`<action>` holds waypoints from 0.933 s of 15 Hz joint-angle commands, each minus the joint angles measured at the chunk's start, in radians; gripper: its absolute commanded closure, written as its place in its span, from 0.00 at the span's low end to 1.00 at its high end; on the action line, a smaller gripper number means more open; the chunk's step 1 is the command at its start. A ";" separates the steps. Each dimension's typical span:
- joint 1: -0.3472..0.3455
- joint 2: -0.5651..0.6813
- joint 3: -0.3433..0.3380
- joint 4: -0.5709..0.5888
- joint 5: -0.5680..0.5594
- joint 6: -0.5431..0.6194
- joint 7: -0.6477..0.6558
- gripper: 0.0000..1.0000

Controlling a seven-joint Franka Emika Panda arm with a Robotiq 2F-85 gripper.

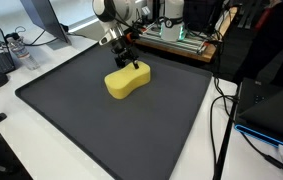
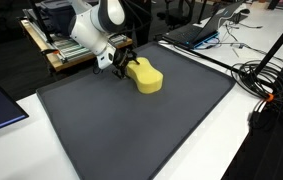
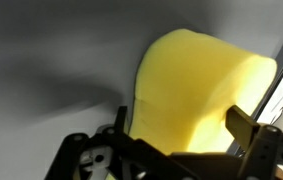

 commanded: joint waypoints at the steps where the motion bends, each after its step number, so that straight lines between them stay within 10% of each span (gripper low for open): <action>1: 0.032 -0.027 -0.018 -0.020 -0.063 0.029 0.039 0.00; 14: 0.015 -0.166 -0.035 -0.076 -0.390 0.057 0.376 0.00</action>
